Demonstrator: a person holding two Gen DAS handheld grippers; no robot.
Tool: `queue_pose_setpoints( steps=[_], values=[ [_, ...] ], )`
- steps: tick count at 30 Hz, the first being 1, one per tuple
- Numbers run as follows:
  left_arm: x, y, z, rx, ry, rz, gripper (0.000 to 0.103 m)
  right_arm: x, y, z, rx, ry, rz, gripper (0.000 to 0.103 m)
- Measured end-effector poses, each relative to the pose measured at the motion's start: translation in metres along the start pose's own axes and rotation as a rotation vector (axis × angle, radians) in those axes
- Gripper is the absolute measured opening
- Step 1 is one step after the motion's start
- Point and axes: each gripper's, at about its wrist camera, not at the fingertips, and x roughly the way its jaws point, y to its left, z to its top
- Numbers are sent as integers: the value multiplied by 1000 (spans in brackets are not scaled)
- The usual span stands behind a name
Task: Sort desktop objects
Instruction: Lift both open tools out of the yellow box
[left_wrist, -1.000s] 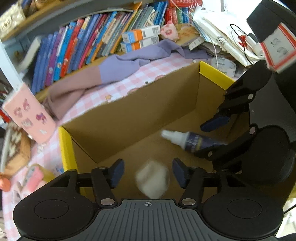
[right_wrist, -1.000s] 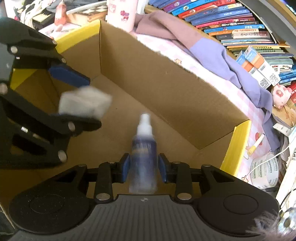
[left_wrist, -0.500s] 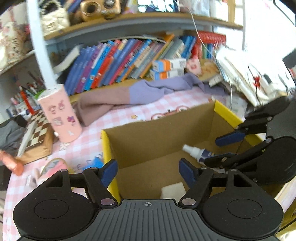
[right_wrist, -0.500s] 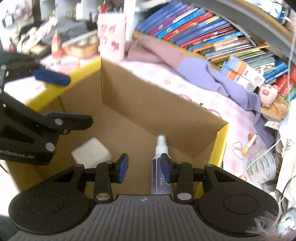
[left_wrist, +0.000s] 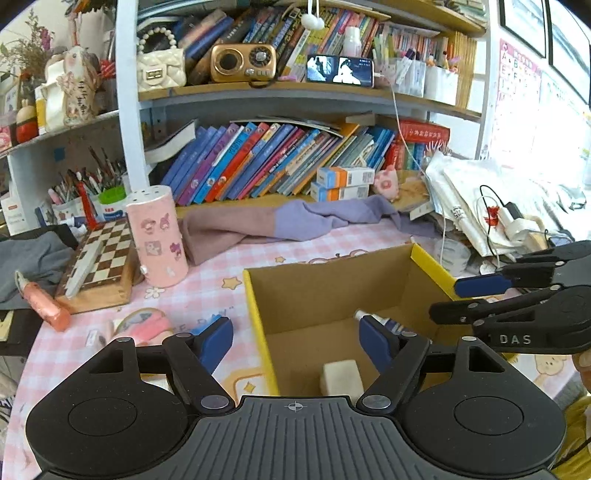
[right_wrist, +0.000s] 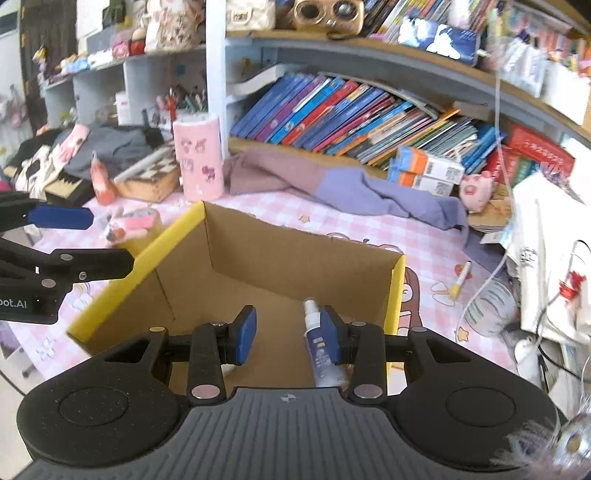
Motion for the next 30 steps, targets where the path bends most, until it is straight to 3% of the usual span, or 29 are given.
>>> queue_pose_setpoints(
  steps=[14,30],
  values=[
    [-58,30,-46,-13,-10,-35,79,-51,49,-43,185,-57,-167,36],
    [-110,61,-105,-22,28,-77,79,-90,142,-103,294,-31,-255,36]
  ],
)
